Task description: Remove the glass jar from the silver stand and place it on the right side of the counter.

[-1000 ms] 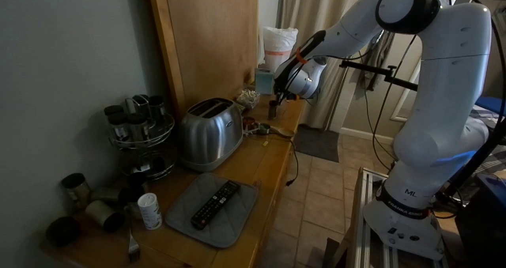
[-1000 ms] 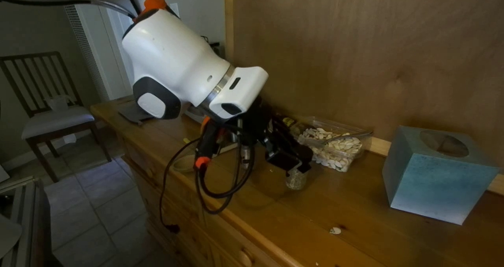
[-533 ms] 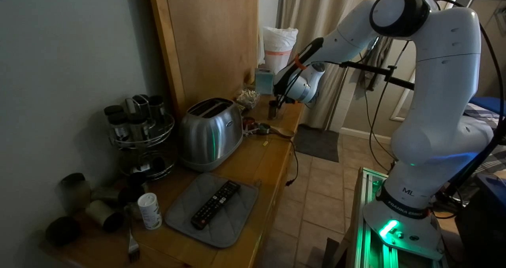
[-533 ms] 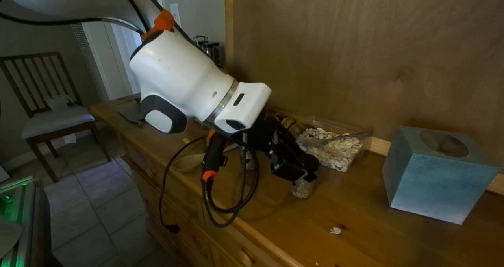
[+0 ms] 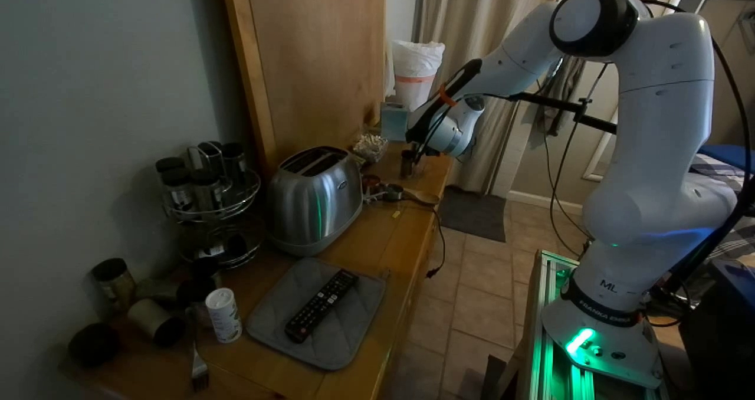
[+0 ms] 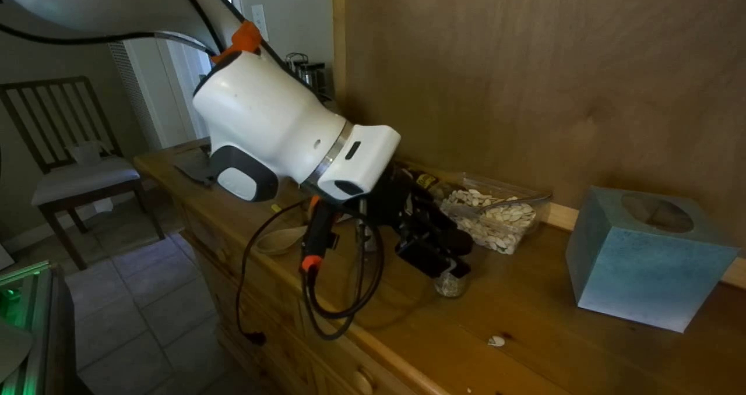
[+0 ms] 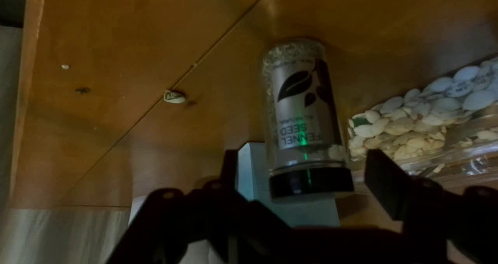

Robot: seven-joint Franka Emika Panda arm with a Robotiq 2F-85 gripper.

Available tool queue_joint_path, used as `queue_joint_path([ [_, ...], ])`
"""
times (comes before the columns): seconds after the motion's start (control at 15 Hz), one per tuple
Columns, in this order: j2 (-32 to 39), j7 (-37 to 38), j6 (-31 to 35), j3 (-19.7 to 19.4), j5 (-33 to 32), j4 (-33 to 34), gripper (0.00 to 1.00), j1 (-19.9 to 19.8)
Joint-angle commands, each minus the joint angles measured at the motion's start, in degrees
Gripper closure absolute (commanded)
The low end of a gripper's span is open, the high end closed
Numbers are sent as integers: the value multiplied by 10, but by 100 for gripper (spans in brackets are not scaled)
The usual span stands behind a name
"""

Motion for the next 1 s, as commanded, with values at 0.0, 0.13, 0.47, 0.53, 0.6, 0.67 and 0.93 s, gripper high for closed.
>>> queue_joint_path([
  [0.0, -36, 108, -35, -104, -79, -13, 0, 85],
  [0.13, -56, 0, -49, -82, 49, -9, 0, 82],
  [0.47, -133, -171, -147, -304, 265, -59, 0, 283],
  [0.53, -143, -187, -171, -350, 273, -79, 0, 320],
  [0.6, -144, -186, -186, -396, 260, -94, 0, 358],
  [0.67, -147, -174, -213, -442, 231, -110, 0, 394],
  [0.93, -148, -70, -313, -615, 62, -130, 0, 537],
])
